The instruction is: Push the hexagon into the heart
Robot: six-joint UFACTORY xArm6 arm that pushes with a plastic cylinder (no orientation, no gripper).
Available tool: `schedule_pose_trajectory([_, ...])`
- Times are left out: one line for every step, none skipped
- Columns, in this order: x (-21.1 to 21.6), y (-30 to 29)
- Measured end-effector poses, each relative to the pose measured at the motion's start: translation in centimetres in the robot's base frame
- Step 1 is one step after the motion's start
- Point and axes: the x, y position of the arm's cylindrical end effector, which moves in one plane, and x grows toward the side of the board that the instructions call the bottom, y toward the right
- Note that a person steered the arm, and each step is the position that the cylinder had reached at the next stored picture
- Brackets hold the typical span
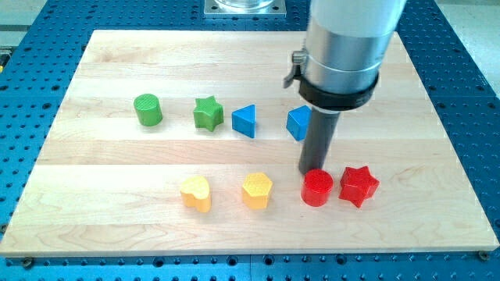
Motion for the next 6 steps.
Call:
schedule_pose_trajectory([0.1,-2.9])
schedule_pose_trajectory([2.1,-3.5])
schedule_pose_trajectory([3.2,-3.5])
schedule_pose_trajectory([3.3,-0.9])
schedule_pose_trajectory([4.3,-3.0])
schedule_pose_trajectory([5.1,-3.9])
